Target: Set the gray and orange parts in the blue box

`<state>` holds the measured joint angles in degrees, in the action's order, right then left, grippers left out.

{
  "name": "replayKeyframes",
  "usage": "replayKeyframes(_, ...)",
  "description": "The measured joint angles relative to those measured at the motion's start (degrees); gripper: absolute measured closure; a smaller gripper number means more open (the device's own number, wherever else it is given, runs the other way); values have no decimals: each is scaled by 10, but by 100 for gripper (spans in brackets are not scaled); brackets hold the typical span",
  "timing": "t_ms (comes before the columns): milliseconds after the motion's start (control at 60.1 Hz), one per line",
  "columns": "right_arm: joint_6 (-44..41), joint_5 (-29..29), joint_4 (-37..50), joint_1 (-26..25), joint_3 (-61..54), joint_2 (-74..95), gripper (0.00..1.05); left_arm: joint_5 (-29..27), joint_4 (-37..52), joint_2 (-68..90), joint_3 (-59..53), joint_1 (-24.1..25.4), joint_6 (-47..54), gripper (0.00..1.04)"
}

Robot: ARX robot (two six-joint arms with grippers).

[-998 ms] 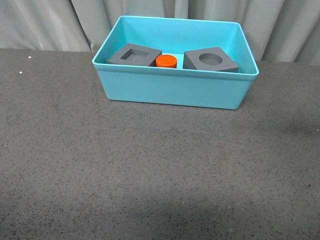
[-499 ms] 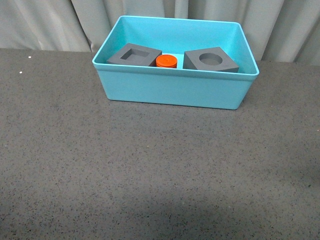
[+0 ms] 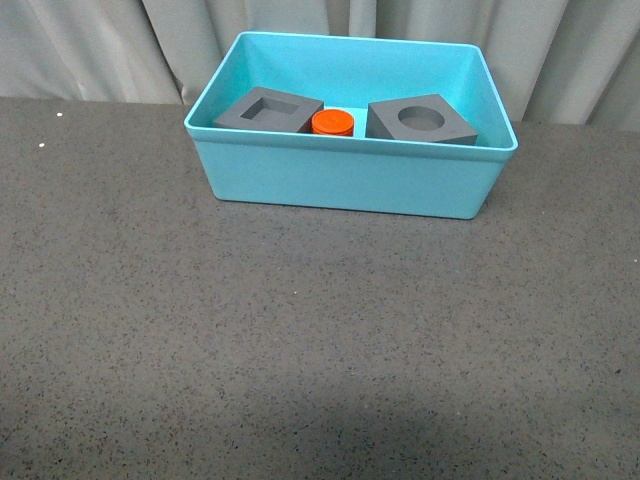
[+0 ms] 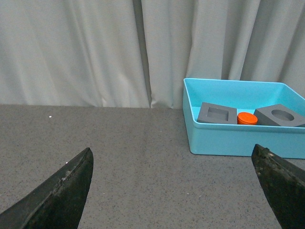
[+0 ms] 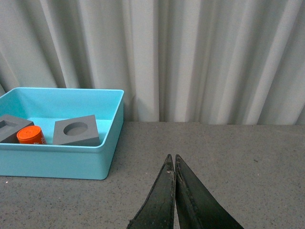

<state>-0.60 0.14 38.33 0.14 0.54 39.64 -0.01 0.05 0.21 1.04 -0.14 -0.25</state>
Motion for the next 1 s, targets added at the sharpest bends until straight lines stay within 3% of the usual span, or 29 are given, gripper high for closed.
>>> replayKeyframes(466, 0, 0, -152, 0, -3, -166, 104, 0, 0, 0, 0, 0, 0, 7)
replayKeyframes(998, 0, -1, -258, 0, -3, -273, 104, 0, 0, 0, 0, 0, 0, 7)
